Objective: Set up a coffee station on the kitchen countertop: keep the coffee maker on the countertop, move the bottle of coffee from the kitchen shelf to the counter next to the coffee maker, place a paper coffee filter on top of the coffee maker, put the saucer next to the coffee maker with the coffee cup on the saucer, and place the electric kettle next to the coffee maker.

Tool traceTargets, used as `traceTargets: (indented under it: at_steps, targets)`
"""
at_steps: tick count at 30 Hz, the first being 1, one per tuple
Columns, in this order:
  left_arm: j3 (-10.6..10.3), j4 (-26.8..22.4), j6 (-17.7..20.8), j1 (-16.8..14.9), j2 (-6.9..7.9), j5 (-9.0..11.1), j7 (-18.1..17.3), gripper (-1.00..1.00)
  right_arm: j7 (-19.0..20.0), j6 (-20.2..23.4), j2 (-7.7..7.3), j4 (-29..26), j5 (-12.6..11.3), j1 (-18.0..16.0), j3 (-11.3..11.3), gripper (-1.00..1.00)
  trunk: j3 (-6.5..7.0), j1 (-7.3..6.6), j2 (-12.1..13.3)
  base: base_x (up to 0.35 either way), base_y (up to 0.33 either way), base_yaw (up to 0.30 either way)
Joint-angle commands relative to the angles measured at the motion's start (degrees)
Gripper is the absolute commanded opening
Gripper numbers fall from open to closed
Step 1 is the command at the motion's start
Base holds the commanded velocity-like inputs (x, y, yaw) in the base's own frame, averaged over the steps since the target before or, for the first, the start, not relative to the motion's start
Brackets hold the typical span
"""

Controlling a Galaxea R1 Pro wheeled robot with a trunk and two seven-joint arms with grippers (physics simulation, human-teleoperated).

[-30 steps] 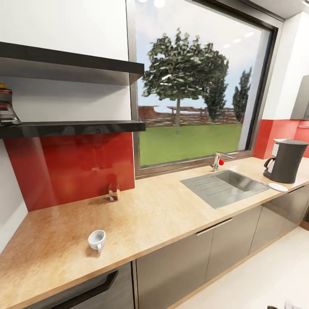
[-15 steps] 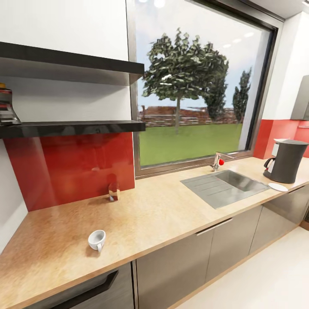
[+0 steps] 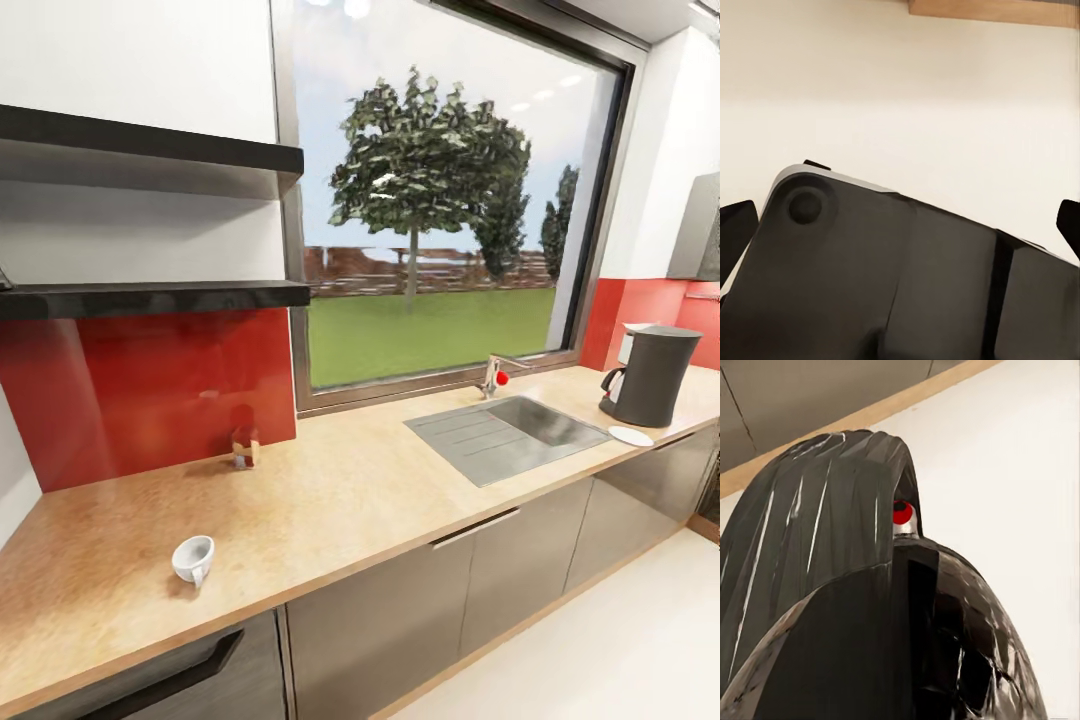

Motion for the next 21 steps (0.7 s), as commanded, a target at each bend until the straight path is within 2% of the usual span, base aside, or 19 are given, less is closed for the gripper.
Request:
traceTargets:
  at_steps: [1, 4, 10, 14, 21]
  targets:
    - [0.18, -0.06, 0.03, 0.04, 0.00, 0.50, -0.52, 1.00, -0.04, -0.31, -0.18, 0.16, -0.27, -0.05, -0.35, -1.00, -0.01, 0.02, -0.04, 0.000, -0.287, 0.000]
    - [0.09, -0.03, 0.03, 0.04, 0.00, 0.48, -0.52, 1.00, -0.34, -0.38, -0.19, 0.16, -2.02, -0.05, -0.36, -1.00, -0.01, 0.02, -0.04, 0.012, -0.288, 0.000]
    - [0.07, 0.02, 0.06, 0.04, 0.08, 0.40, -0.52, 1.00, -0.60, -0.33, 0.48, 0.19, -2.60, -0.04, -0.30, -1.00, -0.09, 0.02, -0.04, 0.112, -0.286, 0.022]
    - [0.07, 0.03, 0.18, 0.04, 0.08, 0.39, -0.52, 1.00, -2.17, -0.32, 0.53, 0.20, -2.64, -0.04, -0.30, -1.00, -0.35, 0.02, -0.04, 0.183, -0.280, 0.153]
    - [-0.04, 0.03, 0.35, 0.04, 0.07, 0.43, -0.52, 1.00, -2.54, -0.33, 0.40, 0.20, -2.69, -0.04, -0.32, -1.00, -0.77, 0.02, -0.04, 0.231, -0.263, 0.209]
